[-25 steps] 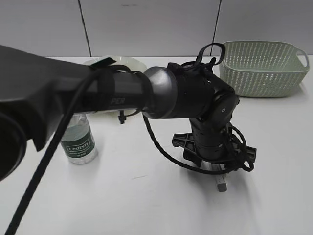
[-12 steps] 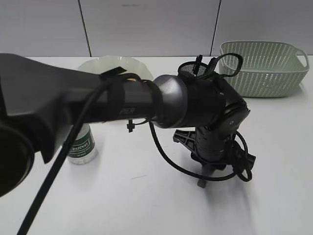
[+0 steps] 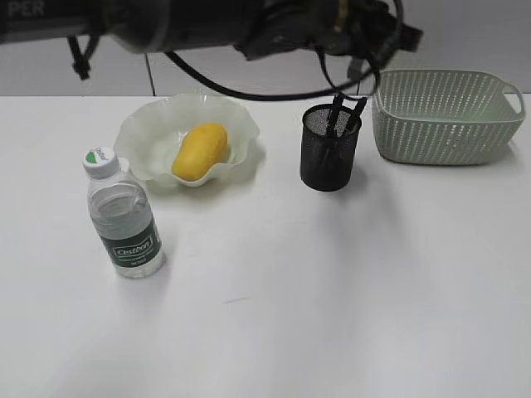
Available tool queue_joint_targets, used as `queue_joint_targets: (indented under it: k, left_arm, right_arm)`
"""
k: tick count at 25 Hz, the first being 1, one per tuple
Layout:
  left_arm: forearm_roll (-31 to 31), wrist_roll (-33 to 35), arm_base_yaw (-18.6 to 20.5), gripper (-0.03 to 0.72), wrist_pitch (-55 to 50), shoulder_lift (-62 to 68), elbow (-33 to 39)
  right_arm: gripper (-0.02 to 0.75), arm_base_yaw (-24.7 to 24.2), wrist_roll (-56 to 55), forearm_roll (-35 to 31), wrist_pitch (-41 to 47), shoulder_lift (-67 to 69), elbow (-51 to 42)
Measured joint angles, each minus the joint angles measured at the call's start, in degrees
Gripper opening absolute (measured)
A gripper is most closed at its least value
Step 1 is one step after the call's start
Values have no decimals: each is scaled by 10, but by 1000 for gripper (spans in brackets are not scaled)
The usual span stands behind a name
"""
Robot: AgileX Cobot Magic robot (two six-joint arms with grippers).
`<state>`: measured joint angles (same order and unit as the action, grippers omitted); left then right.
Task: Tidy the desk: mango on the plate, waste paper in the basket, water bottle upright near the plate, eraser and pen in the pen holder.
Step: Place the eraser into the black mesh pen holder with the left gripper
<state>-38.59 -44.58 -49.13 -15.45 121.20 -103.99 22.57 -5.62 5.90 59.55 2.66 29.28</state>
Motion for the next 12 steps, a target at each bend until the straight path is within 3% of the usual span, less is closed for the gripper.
queue_joint_targets:
  k: [5,12]
  left_arm:
    - [-16,-2,71,142,155,33,0]
    - [-16,-2,90,142,189,93,1]
  right_arm:
    - [372,0,0,0,0,0,0]
    - [372,0,0,0,0,0,0]
